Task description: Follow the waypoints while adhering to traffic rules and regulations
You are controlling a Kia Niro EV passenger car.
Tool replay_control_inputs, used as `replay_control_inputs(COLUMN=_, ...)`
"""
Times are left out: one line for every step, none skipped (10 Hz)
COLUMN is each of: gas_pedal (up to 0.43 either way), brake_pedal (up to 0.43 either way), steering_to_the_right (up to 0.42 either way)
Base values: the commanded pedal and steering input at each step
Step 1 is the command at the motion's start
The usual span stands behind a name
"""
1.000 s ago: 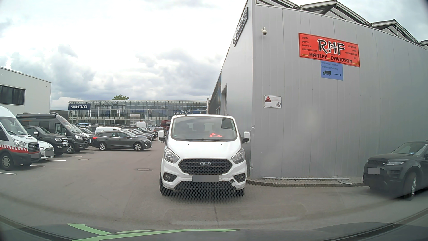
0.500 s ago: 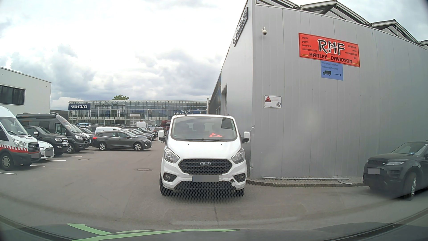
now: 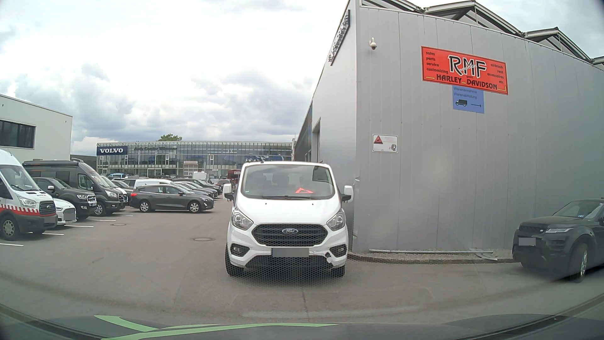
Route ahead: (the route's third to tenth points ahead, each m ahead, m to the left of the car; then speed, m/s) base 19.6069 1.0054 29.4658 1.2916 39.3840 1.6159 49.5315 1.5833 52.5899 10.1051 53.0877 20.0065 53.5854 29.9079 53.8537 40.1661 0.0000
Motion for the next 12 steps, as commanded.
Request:
replay_control_inputs(gas_pedal=0.0, brake_pedal=0.457, steering_to_the_right=0.005)
replay_control_inputs(gas_pedal=0.0, brake_pedal=0.457, steering_to_the_right=0.006)
replay_control_inputs(gas_pedal=0.0, brake_pedal=0.463, steering_to_the_right=0.006)
replay_control_inputs(gas_pedal=0.0, brake_pedal=0.457, steering_to_the_right=0.006)
replay_control_inputs(gas_pedal=0.0, brake_pedal=0.457, steering_to_the_right=0.006)
replay_control_inputs(gas_pedal=0.0, brake_pedal=0.457, steering_to_the_right=0.006)
replay_control_inputs(gas_pedal=0.0, brake_pedal=0.463, steering_to_the_right=0.006)
replay_control_inputs(gas_pedal=0.0, brake_pedal=0.457, steering_to_the_right=0.006)
replay_control_inputs(gas_pedal=0.0, brake_pedal=0.457, steering_to_the_right=0.005)
replay_control_inputs(gas_pedal=0.0, brake_pedal=0.463, steering_to_the_right=0.006)
replay_control_inputs(gas_pedal=0.0, brake_pedal=0.463, steering_to_the_right=0.006)
replay_control_inputs(gas_pedal=0.0, brake_pedal=0.463, steering_to_the_right=0.006)
